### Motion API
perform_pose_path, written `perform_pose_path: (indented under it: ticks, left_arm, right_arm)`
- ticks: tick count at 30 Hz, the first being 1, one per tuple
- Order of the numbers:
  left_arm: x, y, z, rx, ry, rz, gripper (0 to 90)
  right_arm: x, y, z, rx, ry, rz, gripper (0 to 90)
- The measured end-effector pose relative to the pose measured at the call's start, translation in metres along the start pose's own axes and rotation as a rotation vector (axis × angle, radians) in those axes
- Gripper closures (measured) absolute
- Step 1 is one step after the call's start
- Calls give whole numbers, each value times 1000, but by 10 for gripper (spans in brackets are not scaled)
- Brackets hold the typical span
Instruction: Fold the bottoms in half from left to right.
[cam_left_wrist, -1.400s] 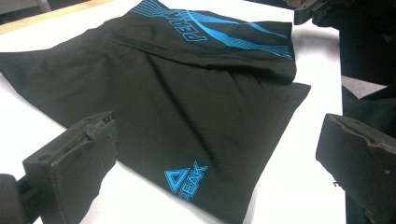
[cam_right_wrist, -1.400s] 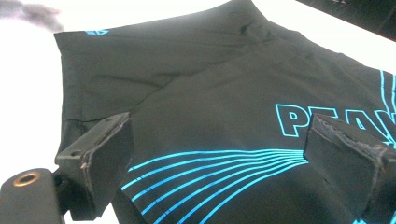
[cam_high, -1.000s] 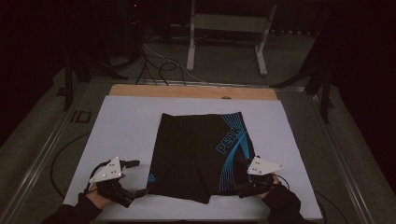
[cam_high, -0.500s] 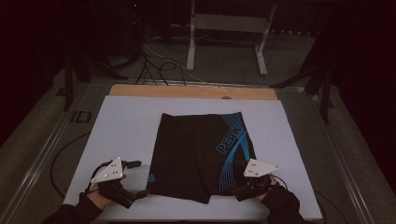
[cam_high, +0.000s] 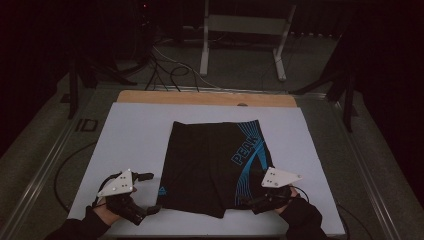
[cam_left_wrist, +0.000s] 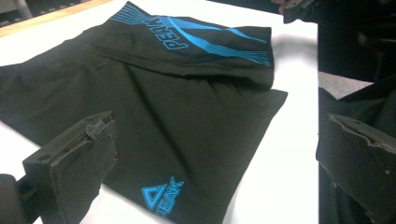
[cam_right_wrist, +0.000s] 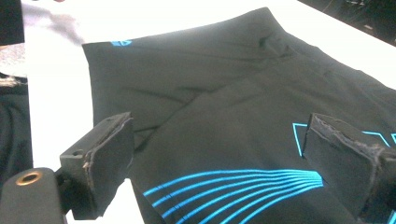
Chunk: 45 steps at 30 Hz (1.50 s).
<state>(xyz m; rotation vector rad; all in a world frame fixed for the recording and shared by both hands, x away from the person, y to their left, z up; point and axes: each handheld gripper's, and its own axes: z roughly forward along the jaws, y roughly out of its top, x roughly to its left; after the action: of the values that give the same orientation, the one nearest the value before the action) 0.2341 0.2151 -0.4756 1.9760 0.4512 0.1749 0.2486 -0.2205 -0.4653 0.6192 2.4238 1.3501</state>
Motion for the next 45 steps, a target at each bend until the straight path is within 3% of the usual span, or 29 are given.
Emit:
perform_pose_path:
  ticks: [6,20,28,45]
  left_arm:
    - [-2,3,1,11,-3,-8,0]
    - [-4,3,4,32,11,-15,0]
    - [-3,0,7,34,23,-26,1]
    - [-7,-1,11,54,32,-31,0]
  right_arm:
    - [-1,17,0,15,6,-22,91]
    - [-14,49,6,-46,-46,-46,91]
    - [-24,66,8,-70,-58,-84,92]
    - [-41,96,28,-92,-62,-85,92]
